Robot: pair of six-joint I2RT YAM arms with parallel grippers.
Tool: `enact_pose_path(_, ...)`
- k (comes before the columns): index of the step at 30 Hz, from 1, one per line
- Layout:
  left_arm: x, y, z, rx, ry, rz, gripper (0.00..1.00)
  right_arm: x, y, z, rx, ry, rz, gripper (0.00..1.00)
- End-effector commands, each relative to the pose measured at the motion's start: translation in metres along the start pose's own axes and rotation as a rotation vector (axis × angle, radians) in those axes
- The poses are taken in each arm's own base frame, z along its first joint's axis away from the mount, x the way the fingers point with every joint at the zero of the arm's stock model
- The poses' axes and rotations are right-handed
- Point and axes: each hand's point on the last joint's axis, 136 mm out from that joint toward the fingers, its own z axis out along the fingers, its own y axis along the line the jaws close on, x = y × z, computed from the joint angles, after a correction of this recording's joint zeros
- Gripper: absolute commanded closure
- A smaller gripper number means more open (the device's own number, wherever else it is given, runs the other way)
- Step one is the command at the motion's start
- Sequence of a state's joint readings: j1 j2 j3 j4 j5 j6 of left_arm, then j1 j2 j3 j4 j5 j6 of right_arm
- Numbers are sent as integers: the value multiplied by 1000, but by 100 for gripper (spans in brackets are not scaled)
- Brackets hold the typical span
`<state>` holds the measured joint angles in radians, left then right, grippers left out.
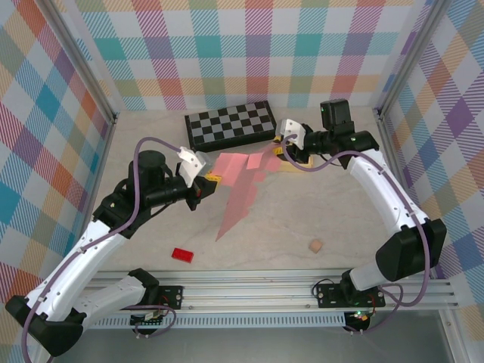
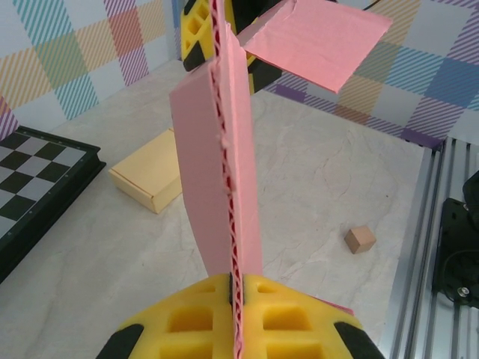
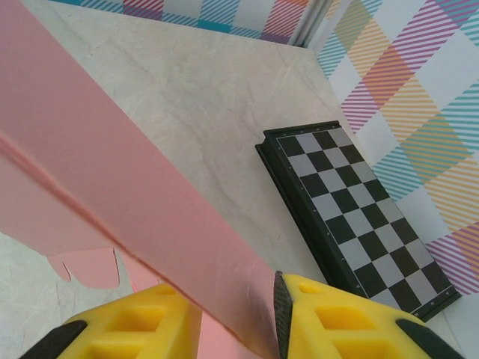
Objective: Fold the paper box
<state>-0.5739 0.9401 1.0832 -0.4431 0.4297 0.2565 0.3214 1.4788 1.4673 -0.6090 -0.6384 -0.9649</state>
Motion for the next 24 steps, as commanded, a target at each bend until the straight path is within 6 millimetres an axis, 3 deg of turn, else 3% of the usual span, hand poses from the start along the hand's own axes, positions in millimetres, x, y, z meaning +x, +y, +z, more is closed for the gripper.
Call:
enact_pose_path(1, -17, -14, -8, 49, -71, 57, 100, -9, 8, 1, -53, -58, -54, 67)
enact_pose_path(9, -17, -15, -8, 56, -70, 53, 100, -14, 7, 1, -53, -78, -60, 68)
enact_pose_path(12, -16, -12, -7, 45, -64, 54, 100, -14, 9, 0, -61, -77, -61, 74)
enact_pose_path(16, -13, -6, -4, 16, -50, 43, 100, -17, 15, -4, -80, -87, -62, 99)
enact_pose_path(19, -8, 10, -2, -70, -25, 20, 99, -17, 16, -9, -69, -63, -71, 100)
enact_pose_path(21, -5, 24, -2, -149, -9, -2, 87, -10, 11, -11, -31, -12, -75, 100)
enact_pose_path(24, 1, 43, -8, -268, 4, -33, 56, 4, 6, -16, 18, 88, -84, 100)
